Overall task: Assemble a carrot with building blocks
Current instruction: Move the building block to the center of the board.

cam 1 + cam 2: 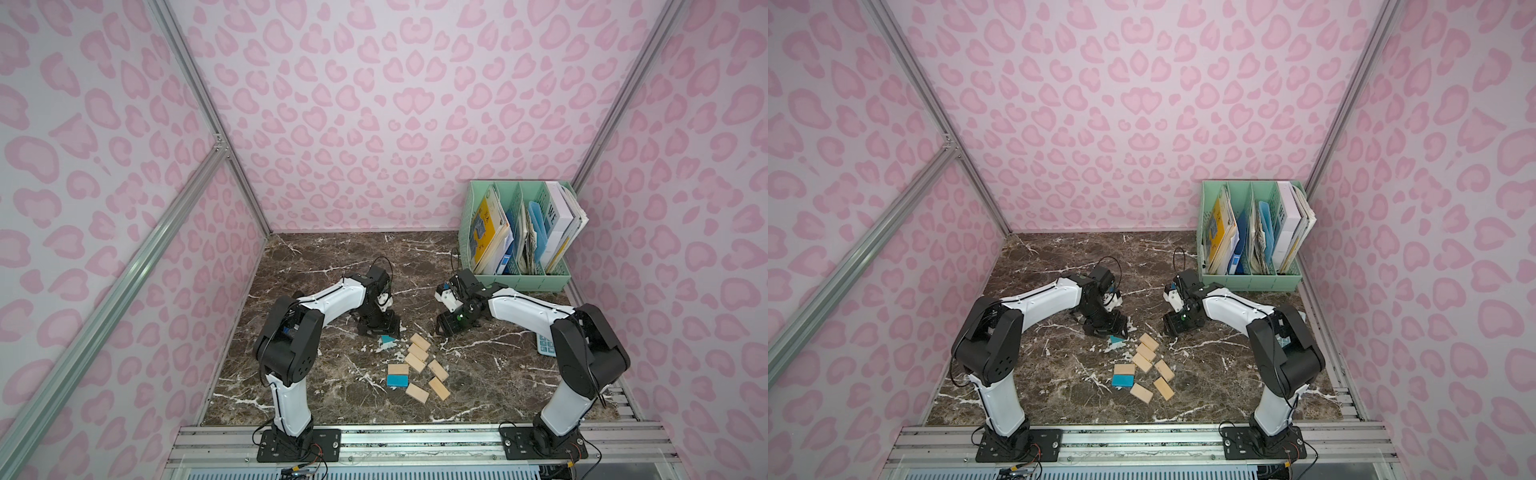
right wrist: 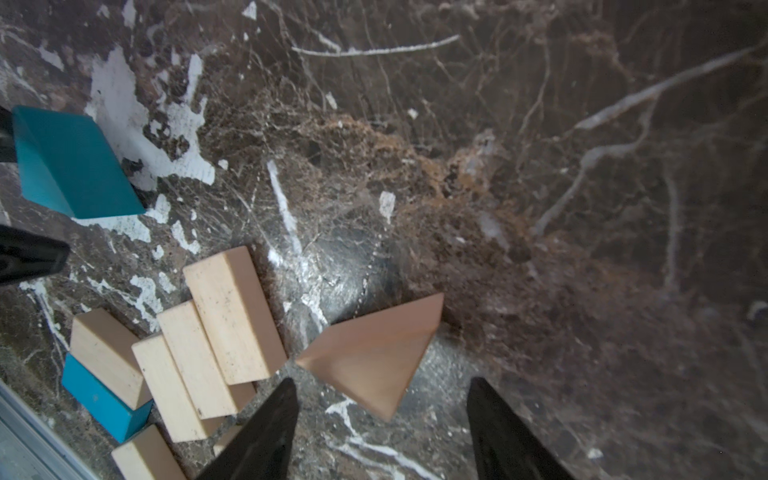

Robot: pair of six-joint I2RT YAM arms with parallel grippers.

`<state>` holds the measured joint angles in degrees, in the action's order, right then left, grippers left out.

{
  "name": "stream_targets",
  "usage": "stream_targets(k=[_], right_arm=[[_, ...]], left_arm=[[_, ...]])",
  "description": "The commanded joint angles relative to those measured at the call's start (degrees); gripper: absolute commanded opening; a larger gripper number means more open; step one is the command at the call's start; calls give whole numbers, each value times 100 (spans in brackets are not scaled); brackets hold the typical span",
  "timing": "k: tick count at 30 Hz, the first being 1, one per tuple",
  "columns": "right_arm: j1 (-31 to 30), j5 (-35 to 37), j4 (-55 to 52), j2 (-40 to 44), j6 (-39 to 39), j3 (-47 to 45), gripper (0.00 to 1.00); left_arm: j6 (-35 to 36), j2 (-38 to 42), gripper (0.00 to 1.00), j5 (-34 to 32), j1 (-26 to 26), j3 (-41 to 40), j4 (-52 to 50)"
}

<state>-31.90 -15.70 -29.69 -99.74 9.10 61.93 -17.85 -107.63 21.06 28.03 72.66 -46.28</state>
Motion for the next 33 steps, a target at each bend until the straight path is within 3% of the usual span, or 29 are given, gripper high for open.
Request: stream_targets(k=[1, 13, 20, 33], right_arm=[[-9, -93, -45, -43, -119, 47, 66], [-87, -186, -155, -224, -382, 158, 64], [-173, -84, -239, -335, -450, 240, 64], [-176, 76, -273, -397, -495, 258, 62]], left_arm=[[14, -72, 79, -60, 8, 39, -84], [18, -411, 76, -162, 19, 345, -215], [103, -375, 71, -194, 27, 287, -298], [370, -259, 71, -504, 97, 163, -340]])
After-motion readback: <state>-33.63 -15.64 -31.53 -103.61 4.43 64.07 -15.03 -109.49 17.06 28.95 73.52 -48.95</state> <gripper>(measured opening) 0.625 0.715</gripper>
